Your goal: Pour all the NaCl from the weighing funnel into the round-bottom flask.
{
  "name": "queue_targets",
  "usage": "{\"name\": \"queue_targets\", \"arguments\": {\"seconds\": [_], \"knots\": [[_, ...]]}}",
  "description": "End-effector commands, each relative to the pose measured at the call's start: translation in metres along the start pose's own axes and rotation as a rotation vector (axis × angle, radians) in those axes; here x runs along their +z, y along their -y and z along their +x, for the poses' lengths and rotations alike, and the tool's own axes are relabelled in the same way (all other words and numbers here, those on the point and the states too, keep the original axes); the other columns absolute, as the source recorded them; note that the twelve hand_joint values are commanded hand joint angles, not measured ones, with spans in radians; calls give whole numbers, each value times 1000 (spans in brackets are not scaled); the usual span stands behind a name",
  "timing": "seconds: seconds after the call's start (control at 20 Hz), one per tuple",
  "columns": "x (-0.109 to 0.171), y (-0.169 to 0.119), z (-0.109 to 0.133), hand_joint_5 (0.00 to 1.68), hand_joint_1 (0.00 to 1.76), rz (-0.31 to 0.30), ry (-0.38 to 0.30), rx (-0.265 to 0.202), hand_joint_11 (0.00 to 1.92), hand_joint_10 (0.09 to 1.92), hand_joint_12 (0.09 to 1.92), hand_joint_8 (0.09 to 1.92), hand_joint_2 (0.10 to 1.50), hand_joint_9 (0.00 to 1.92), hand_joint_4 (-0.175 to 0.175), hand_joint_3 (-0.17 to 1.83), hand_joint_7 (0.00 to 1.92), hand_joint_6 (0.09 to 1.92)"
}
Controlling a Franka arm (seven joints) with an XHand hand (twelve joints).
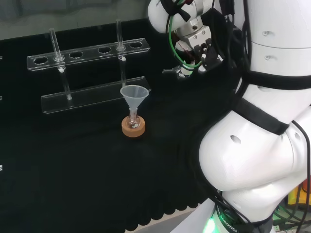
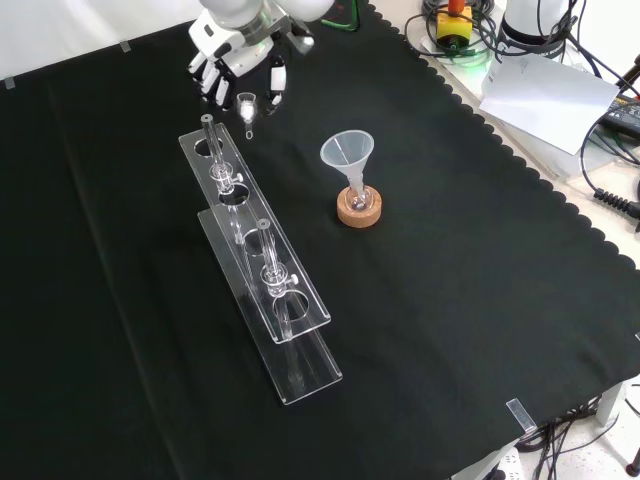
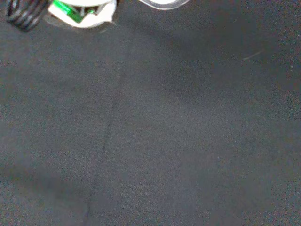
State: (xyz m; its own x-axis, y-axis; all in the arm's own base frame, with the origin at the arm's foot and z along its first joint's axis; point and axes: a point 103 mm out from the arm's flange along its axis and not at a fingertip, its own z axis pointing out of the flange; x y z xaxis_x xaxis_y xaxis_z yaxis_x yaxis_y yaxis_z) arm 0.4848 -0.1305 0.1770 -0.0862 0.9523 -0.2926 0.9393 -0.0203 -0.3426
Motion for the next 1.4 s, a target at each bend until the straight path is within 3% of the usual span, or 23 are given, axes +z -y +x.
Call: {"name": "queue_targets", "arguments": {"seconds": [0.05, 0.95, 1.4], "knots": [[-9, 33, 13, 1171, 1102, 4, 44, 8, 327, 530, 1325, 641, 659, 716, 175, 735, 508, 887], [-44, 90, 77, 1169, 1102, 6, 145, -23, 328, 528, 1323, 635, 661, 701, 175, 733, 492, 889], [-60, 103, 84, 1168, 1101, 0, 180, -14, 328, 528, 1323, 637, 662, 697, 175, 733, 496, 891]]}}
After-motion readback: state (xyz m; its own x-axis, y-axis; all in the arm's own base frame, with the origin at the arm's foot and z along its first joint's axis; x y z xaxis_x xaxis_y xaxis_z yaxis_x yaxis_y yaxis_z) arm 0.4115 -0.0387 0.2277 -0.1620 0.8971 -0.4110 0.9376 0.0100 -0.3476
